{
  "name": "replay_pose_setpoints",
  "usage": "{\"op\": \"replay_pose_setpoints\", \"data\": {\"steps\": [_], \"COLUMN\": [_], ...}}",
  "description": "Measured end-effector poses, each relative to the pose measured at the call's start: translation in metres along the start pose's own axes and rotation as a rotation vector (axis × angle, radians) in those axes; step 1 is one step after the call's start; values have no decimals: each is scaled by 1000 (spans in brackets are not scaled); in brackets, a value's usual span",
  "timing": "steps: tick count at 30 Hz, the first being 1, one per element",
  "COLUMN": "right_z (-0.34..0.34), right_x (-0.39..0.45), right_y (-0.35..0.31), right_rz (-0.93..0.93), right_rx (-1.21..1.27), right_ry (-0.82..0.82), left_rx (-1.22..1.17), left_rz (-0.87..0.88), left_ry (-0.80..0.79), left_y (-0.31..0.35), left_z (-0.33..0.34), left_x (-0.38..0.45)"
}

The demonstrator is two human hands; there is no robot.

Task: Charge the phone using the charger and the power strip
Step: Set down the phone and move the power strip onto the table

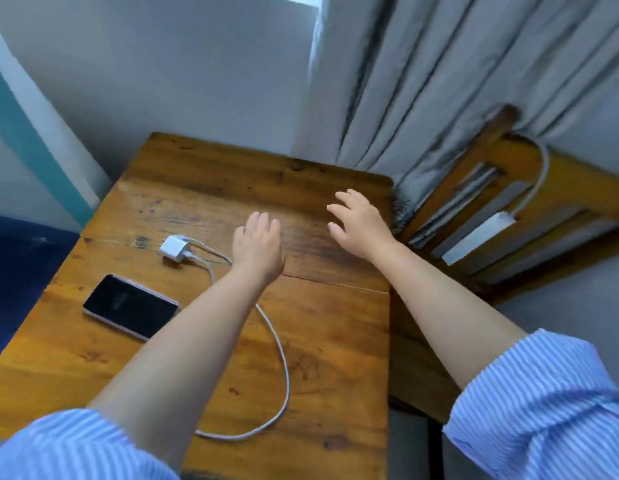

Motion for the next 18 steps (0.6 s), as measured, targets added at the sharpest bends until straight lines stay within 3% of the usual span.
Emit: {"op": "replay_pose_setpoints", "data": {"steps": [8,12,18], "right_z": [-107,-149,-168], "right_x": [-41,-59,-60], "right_y": [175,254,350], "right_rz": [264,349,389], "right_rx": [30,29,10], "right_ry": [157,285,276], "left_rx": [-2,-78,-156], "left_rz": [226,261,236], "left_ry": [55,78,-5], "left_y": [153,231,329], "left_z": [-36,-42,-25], "left_x": [72,101,133]}}
Point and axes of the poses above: each hand's wrist, its own x-axis towards the middle knuckle, its own z-axis out of the palm, y = z × x, the point moved 2 cm from there along x, towards the middle knuckle, and after that the axes turned 6 degrees about z, right-handed, at the moved point
